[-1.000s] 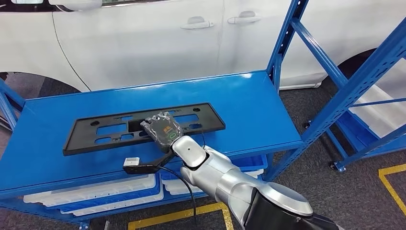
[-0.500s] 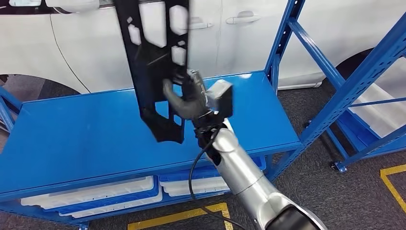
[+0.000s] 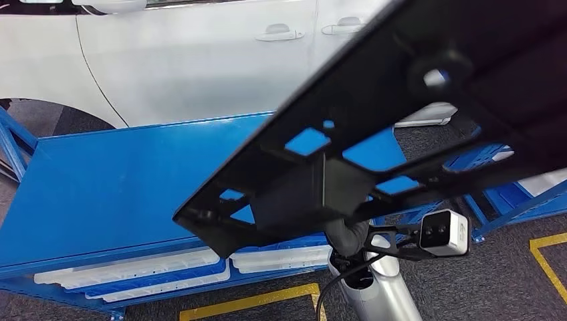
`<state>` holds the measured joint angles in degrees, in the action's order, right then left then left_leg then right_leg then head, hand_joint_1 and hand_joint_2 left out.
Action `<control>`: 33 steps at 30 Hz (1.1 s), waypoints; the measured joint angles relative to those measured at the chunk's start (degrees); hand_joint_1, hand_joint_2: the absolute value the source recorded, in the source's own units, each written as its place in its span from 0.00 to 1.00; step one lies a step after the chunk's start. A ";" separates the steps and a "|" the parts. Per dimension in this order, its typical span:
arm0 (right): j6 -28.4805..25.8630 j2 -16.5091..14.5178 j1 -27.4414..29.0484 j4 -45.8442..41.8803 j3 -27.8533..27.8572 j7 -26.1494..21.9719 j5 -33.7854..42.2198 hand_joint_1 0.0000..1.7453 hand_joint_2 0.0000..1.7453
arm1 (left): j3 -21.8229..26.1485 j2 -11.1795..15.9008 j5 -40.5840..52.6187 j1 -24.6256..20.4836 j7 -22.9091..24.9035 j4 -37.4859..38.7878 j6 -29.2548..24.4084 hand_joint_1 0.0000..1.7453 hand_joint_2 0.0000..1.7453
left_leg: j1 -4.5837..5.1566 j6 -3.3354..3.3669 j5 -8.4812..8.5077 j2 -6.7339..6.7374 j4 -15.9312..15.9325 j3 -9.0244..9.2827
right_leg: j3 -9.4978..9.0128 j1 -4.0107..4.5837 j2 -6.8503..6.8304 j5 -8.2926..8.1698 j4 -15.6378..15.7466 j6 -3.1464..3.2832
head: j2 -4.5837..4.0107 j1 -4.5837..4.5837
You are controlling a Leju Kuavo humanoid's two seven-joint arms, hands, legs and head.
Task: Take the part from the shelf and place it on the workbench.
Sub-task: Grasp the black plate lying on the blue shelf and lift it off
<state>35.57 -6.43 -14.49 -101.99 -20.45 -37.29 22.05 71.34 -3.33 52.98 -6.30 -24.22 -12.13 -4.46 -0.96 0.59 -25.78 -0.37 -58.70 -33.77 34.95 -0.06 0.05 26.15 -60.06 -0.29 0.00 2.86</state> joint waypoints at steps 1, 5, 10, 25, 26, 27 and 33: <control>0.16 0.13 0.44 -0.61 -0.35 -0.43 -0.44 0.87 1.00 | 0.00 0.06 -0.02 -0.03 0.08 0.00 0.11 0.00 0.00 | 0.04 -0.29 -0.02 0.00 0.03 0.05 | -0.70 0.17 0.03 -0.26 1.42 0.21 | 0.00 0.01; 0.00 0.62 1.58 -2.13 -1.11 -0.69 -0.89 0.87 1.00 | 0.00 0.37 -0.10 -0.06 0.17 -0.01 0.17 0.00 0.00 | 0.06 -1.59 -0.85 0.06 -0.52 0.07 | -1.05 -0.02 0.05 -0.73 2.25 1.40 | 0.00 0.02; 0.00 1.18 4.59 -3.24 -1.57 -2.23 -2.42 0.87 1.00 | 0.01 0.81 -0.49 0.15 0.78 -0.01 0.12 0.00 0.00 | -0.06 -2.20 -9.09 0.08 -15.29 -5.69 | -0.85 -0.02 -0.28 -1.36 2.49 2.18 | 0.00 0.02; 6.31 0.16 12.80 -7.33 4.02 -2.51 -8.73 0.87 1.00 | 0.03 1.81 -0.34 0.39 1.30 -0.01 -0.84 0.00 0.00 | -0.03 0.85 1.29 0.56 1.12 -0.08 | 5.07 -0.36 0.09 8.92 -13.84 -1.30 | 0.00 0.01; 6.46 0.15 13.11 -7.65 4.16 -2.51 -9.17 0.87 1.00 | 0.04 1.82 -0.47 0.48 1.30 -0.01 -0.83 0.00 0.00 | -0.02 0.76 1.70 0.59 1.03 -0.68 | 4.58 -0.46 0.08 8.91 -14.71 -1.39 | 0.00 0.01; 6.44 0.15 13.24 -7.97 4.18 -2.51 -9.51 0.87 1.00 | 0.05 1.81 -0.62 0.54 1.31 -0.01 -0.84 0.00 0.00 | -0.02 0.63 2.08 0.59 0.94 -1.24 | 2.95 -0.55 0.06 7.85 -13.21 -1.38 | 0.00 0.00; 0.05 0.49 11.38 -9.93 -0.07 -2.49 -9.74 0.87 1.00 | 0.41 1.57 -1.31 0.66 0.86 -0.01 -0.83 0.00 0.00 | 0.06 -1.15 4.49 0.53 0.91 -2.70 | -7.52 -0.03 0.17 3.90 2.95 0.12 | 0.00 0.03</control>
<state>35.61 -5.94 -3.11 -111.92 -20.51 -39.78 12.32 71.75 -1.76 51.66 -5.64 -23.36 -12.13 -5.29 -0.90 -0.56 -21.29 0.16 -57.80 -36.47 27.43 -0.09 0.22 30.05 -57.11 -0.17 0.00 2.90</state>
